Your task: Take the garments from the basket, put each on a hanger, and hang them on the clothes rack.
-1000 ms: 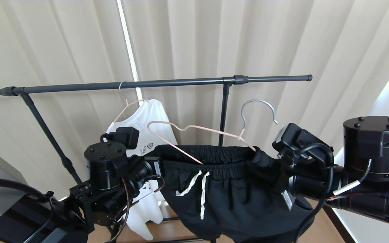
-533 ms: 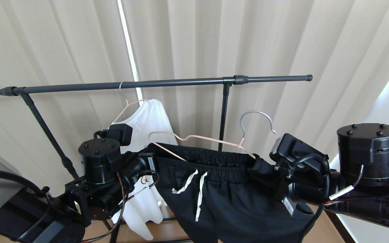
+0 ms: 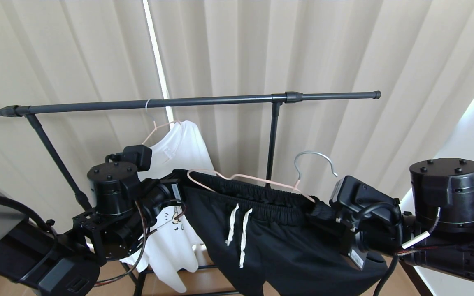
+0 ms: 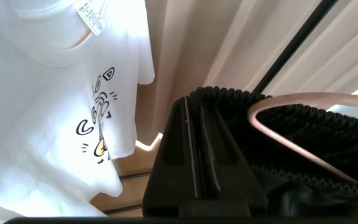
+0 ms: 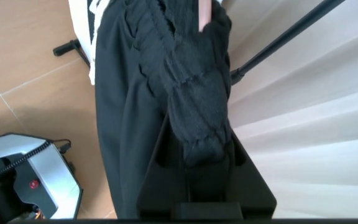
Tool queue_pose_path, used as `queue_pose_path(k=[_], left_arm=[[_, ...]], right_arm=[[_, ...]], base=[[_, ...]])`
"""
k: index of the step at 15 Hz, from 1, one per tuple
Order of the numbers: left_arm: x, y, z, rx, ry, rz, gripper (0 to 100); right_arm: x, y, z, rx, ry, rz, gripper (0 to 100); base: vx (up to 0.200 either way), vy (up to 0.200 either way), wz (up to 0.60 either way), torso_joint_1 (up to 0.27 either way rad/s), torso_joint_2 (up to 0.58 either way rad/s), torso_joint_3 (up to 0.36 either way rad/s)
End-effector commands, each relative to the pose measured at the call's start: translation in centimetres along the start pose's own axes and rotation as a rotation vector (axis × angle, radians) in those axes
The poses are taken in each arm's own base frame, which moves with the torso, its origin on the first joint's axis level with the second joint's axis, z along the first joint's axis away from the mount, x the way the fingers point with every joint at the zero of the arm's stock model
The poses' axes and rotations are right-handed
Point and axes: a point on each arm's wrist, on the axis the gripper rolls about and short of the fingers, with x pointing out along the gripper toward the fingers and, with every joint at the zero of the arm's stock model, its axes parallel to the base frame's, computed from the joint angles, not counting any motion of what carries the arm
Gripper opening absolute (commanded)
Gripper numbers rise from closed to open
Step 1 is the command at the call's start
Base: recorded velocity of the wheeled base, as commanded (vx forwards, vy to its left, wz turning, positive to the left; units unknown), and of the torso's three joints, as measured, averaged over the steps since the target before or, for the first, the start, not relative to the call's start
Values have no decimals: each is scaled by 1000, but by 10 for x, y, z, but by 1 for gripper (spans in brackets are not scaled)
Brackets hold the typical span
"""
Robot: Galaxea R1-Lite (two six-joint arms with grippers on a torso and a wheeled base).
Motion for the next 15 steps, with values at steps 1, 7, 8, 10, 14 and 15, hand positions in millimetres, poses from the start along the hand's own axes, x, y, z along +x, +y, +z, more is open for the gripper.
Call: queue_pose_path(k=[1,7,8,10,14,15], left_arm=[[1,1,1,-2,-4,5,0],[2,2,3,-2,-3,8,0],[2,1,3,-2,-3,5,0],[-4,0,5,-2,-1,-4,0],[-17,-6,14,2,48,-20,0],[-22,-12,20,-16,74,-31,0]], right_arm=[[1,2,-5,-25,20,9,0],[3,4,-16,-108,52,37,0],[4,4,-16,-107,53,37,0],[10,5,-19,-107,76,46,0],[18,5,-23,-103,96,49,0],[21,3,-25,-97,110,46,0]], base=[[0,0,0,0,0,0],[0,0,0,0,0,0],[0,0,0,0,0,0],[0,0,0,0,0,0],[0,0,0,0,0,0],[0,0,0,0,0,0]])
